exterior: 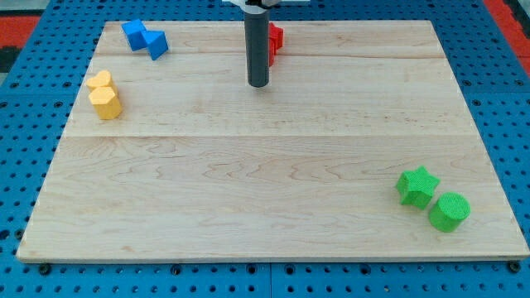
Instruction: Move the arm diagonally bottom right to the blue blocks
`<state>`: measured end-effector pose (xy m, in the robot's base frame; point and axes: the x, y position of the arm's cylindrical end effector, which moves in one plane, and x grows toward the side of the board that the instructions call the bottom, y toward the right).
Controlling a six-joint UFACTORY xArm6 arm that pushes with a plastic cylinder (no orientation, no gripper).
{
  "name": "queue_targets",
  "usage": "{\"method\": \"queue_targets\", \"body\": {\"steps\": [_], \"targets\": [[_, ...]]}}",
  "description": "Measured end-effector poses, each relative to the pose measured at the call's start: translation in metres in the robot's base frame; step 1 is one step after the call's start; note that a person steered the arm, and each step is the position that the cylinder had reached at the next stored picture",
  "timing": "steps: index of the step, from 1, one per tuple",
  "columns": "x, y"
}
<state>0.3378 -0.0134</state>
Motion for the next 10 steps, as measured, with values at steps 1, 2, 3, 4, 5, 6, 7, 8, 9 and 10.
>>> {"method": "queue_targets", "body": {"steps": [1, 2, 3, 4, 5, 6, 7, 8, 9, 10], "targets": [[0.0, 0.0], [0.007, 0.0], [0.007, 0.0], [0.007, 0.0], [0.007, 0.0], [0.007, 0.0], [0.008, 0.0], [0.007, -0.004], [-0.005, 0.001], [-0.006, 0.015]]}}
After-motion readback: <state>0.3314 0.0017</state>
